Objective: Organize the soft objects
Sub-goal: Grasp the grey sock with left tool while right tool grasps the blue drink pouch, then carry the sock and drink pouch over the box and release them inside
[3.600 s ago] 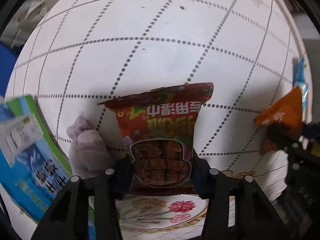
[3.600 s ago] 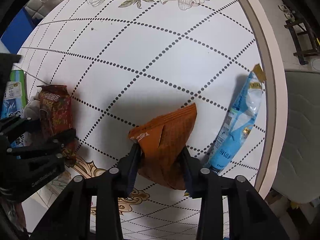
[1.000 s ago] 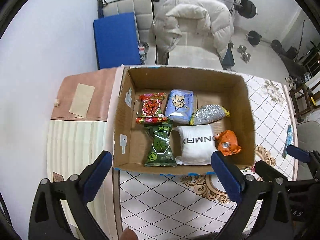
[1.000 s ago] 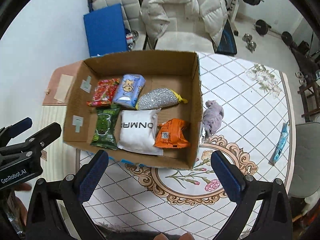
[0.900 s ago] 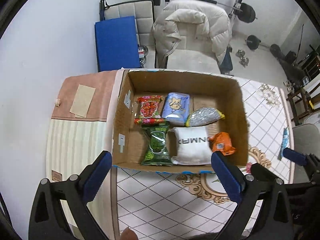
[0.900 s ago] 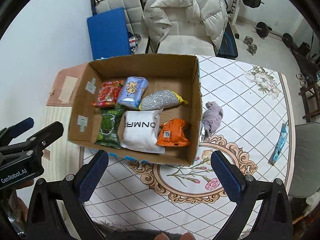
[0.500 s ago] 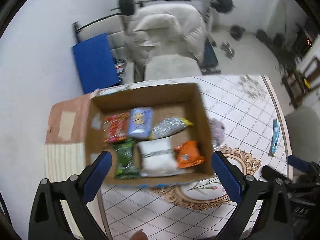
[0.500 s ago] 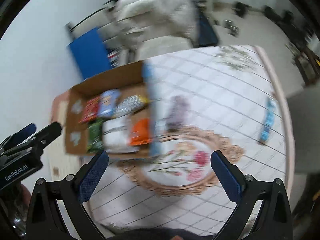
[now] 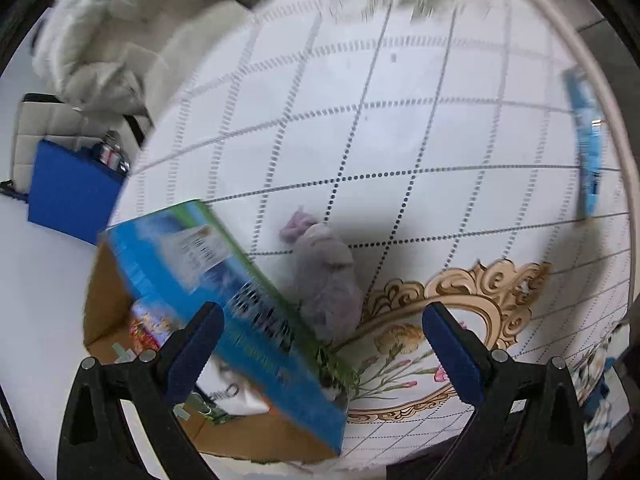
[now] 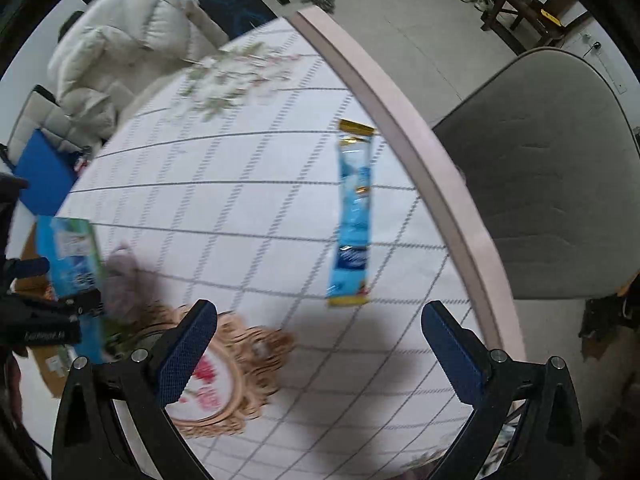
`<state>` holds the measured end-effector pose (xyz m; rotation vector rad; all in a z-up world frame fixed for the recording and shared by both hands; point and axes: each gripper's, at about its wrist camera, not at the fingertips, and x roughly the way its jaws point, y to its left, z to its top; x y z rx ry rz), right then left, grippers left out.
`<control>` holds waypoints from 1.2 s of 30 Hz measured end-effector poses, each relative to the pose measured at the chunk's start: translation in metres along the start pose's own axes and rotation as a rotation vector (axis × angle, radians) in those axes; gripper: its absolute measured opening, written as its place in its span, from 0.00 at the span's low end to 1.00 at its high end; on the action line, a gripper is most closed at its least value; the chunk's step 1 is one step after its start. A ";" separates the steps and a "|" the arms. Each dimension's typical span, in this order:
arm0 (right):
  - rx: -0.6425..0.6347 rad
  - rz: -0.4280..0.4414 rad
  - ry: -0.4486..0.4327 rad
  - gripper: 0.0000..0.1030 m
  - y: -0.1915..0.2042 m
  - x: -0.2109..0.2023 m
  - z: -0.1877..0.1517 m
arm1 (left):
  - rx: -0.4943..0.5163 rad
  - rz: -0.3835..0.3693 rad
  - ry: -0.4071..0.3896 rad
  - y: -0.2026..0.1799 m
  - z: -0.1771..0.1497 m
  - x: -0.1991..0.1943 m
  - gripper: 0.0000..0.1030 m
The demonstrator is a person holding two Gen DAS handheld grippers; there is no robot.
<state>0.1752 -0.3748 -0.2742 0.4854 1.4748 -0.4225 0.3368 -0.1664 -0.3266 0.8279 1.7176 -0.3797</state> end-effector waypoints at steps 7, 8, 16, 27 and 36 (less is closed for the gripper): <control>0.001 -0.006 0.074 1.00 -0.024 0.038 0.023 | 0.042 0.044 0.194 -0.017 0.026 0.067 0.99; -0.002 -0.009 0.077 1.00 -0.024 0.040 0.024 | 0.053 0.053 0.208 -0.021 0.027 0.073 0.99; 0.013 -0.013 0.150 1.00 -0.035 0.079 0.045 | -0.064 -0.064 0.249 -0.022 0.015 0.103 0.81; 0.052 -0.002 0.219 0.68 -0.028 0.127 0.049 | -0.307 -0.277 0.031 -0.036 -0.029 0.087 0.39; -0.041 -0.092 0.142 0.14 0.001 0.111 0.029 | -0.387 -0.323 -0.118 -0.037 -0.070 0.065 0.35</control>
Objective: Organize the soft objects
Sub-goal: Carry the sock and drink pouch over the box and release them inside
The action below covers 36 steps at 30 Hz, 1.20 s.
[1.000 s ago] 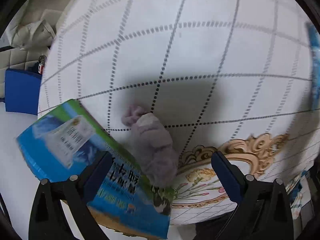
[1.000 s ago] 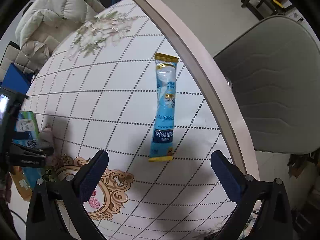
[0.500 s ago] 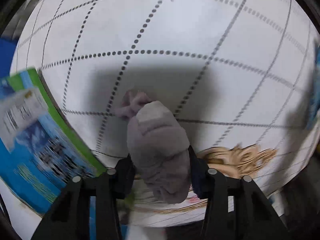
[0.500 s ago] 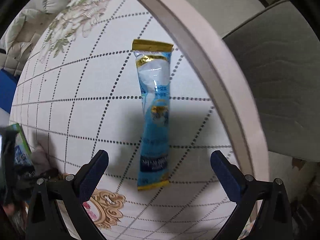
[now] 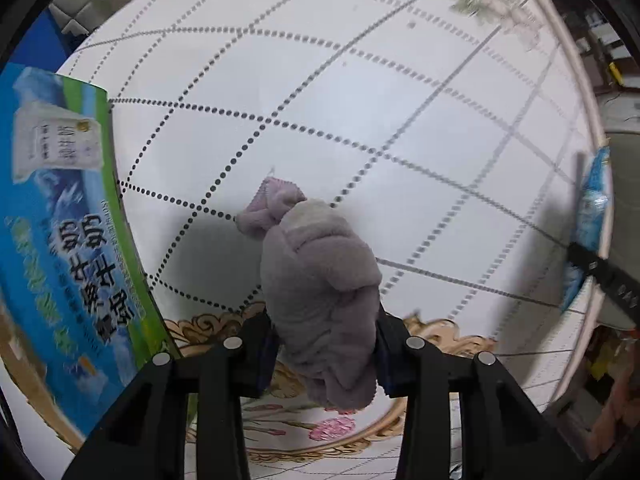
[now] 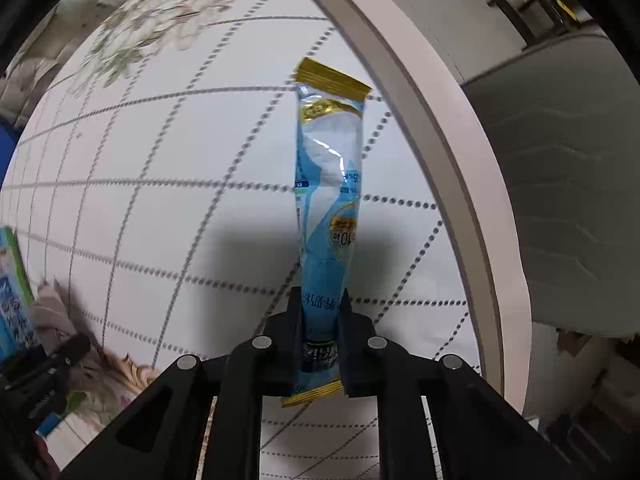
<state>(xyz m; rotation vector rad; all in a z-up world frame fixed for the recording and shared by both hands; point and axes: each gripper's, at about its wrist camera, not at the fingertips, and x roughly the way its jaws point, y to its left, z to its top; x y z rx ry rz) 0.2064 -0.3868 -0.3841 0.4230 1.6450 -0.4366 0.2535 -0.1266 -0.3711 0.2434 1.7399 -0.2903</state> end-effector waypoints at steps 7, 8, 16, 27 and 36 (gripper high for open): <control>-0.117 0.109 -0.084 0.14 0.057 -0.062 -0.047 | -0.004 -0.103 -0.145 0.018 -0.030 -0.068 0.35; -0.132 0.124 -0.094 0.14 0.065 -0.070 -0.052 | -0.009 -0.123 -0.165 0.023 -0.033 -0.081 0.35; -0.296 0.308 -0.183 0.14 0.181 -0.164 -0.083 | -0.101 -0.149 -0.299 0.120 -0.050 -0.171 0.35; 0.010 0.622 0.015 0.14 0.343 -0.139 -0.099 | -0.460 -0.128 -0.255 0.348 -0.093 -0.159 0.35; 0.154 0.614 0.041 0.14 0.412 -0.093 -0.089 | -0.515 -0.125 -0.160 0.404 -0.090 -0.119 0.35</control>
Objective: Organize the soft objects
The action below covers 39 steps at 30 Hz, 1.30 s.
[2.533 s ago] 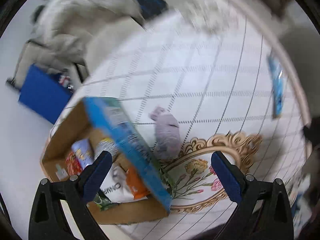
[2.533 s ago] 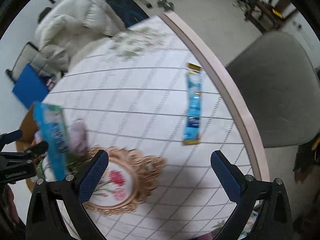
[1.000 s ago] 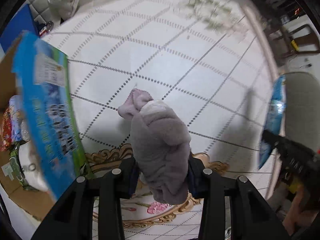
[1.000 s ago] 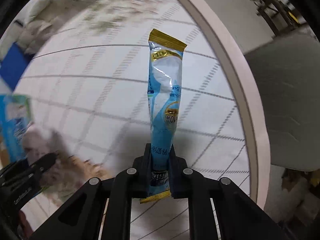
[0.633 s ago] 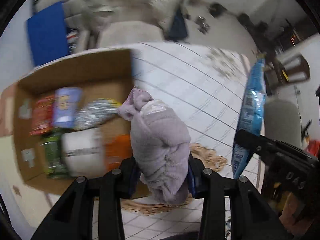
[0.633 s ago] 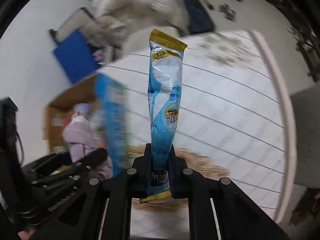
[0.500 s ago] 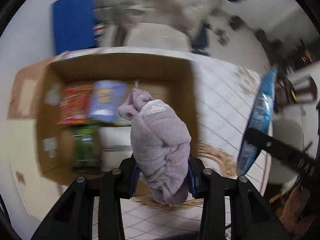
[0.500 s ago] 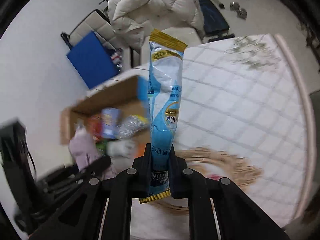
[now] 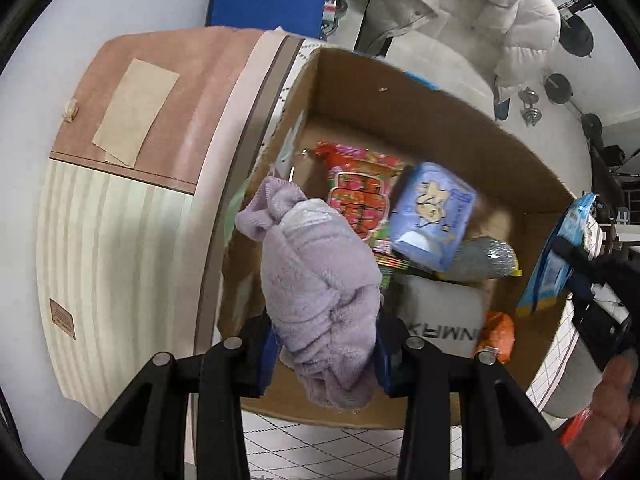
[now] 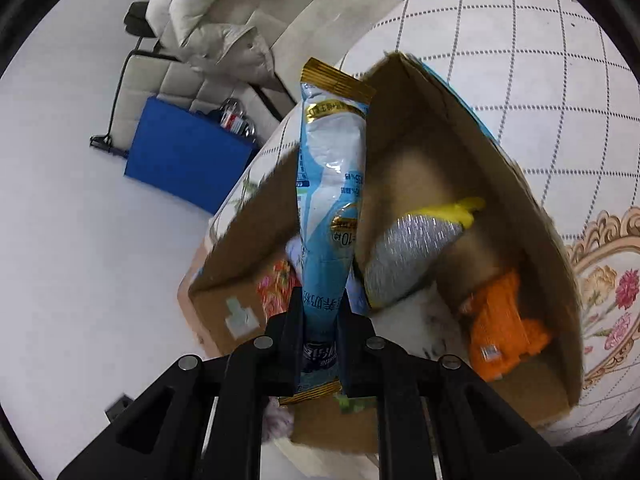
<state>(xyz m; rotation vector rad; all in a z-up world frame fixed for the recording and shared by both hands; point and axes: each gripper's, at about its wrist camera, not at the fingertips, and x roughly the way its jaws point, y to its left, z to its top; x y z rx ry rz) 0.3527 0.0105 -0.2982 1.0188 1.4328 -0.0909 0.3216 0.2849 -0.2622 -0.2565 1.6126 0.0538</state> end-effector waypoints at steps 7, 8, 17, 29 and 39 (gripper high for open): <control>0.017 -0.071 0.020 0.25 0.005 0.029 0.029 | 0.016 -0.010 0.083 0.002 0.009 0.026 0.39; 0.003 -0.081 0.019 0.39 0.007 0.030 0.033 | 0.014 -0.013 0.086 0.003 0.011 0.029 0.40; -0.106 -0.119 0.020 0.73 0.016 0.019 0.036 | 0.044 -0.029 0.075 -0.006 0.010 0.032 0.76; -0.528 -0.398 -0.049 0.88 0.010 -0.029 -0.026 | 0.125 0.052 -0.065 -0.019 -0.020 0.000 0.97; -0.696 -0.527 -0.166 1.00 -0.008 -0.061 -0.089 | 0.175 0.085 -0.234 -0.038 -0.065 -0.038 0.99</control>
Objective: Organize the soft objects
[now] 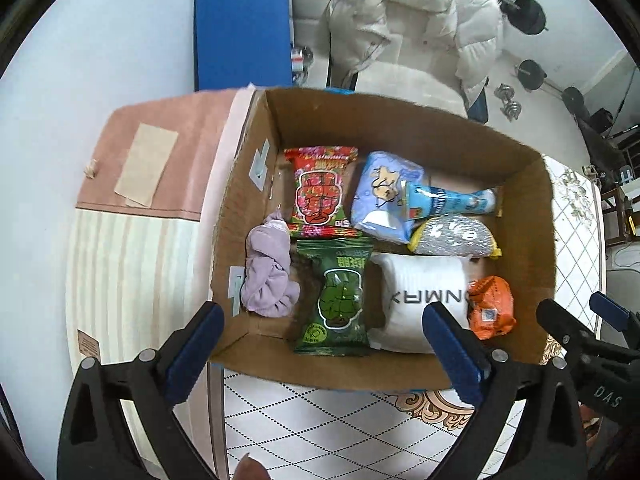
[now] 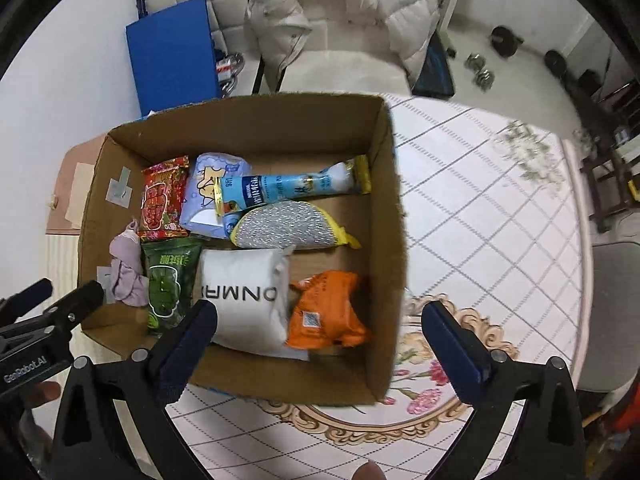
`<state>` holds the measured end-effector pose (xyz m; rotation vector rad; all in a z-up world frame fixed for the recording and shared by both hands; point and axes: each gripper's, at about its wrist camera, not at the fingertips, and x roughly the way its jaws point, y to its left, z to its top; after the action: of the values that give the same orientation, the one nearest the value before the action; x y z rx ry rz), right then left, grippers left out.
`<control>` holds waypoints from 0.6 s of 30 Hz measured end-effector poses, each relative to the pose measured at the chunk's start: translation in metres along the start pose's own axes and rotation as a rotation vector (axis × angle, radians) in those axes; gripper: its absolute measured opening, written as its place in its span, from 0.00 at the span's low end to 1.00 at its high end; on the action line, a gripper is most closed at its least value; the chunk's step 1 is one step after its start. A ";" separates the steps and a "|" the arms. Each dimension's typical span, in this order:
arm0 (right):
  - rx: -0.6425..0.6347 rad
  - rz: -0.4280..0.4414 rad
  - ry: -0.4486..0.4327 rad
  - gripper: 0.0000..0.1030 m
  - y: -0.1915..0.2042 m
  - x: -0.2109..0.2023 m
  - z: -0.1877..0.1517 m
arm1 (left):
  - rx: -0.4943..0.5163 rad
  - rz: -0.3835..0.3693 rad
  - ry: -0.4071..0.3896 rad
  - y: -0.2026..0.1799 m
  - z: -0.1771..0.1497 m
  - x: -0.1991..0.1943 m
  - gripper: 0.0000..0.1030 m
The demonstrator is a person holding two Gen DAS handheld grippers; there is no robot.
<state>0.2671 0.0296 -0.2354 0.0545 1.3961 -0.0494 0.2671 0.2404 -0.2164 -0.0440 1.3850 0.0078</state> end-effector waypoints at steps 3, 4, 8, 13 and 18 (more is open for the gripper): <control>0.000 -0.022 -0.036 1.00 -0.001 -0.017 -0.014 | 0.013 0.009 -0.039 -0.004 -0.008 -0.014 0.99; -0.001 -0.025 -0.043 1.00 0.000 -0.022 -0.017 | 0.017 0.009 -0.052 -0.006 -0.011 -0.019 0.99; -0.003 -0.046 -0.075 1.00 0.000 -0.039 -0.031 | 0.038 0.006 -0.080 -0.014 -0.018 -0.032 0.99; 0.012 -0.033 -0.094 1.00 -0.003 -0.055 -0.039 | 0.058 -0.021 -0.102 -0.023 -0.026 -0.052 0.99; 0.020 -0.010 -0.169 1.00 -0.010 -0.102 -0.057 | 0.084 0.008 -0.174 -0.032 -0.039 -0.094 0.99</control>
<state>0.1926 0.0237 -0.1444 0.0583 1.2275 -0.0748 0.2126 0.2090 -0.1308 0.0316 1.2103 -0.0391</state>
